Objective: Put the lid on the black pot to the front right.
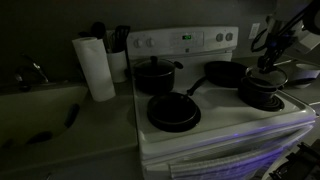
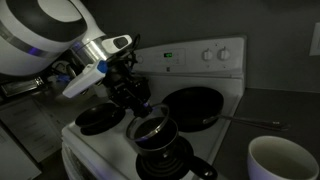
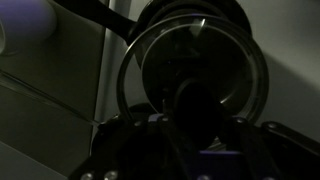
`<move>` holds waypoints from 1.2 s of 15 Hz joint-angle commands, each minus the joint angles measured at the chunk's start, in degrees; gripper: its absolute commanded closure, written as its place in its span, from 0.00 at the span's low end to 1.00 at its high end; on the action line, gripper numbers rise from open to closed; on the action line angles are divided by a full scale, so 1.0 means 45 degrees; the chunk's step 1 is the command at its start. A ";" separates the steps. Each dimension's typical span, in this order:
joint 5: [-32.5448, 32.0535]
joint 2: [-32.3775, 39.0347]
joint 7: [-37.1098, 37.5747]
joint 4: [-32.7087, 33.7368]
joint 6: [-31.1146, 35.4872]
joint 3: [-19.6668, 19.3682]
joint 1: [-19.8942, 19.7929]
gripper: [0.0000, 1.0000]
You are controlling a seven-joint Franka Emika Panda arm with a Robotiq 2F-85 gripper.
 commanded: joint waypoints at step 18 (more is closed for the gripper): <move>0.2864 -0.0613 -0.2449 -0.0805 0.2258 -0.0796 -0.0919 0.84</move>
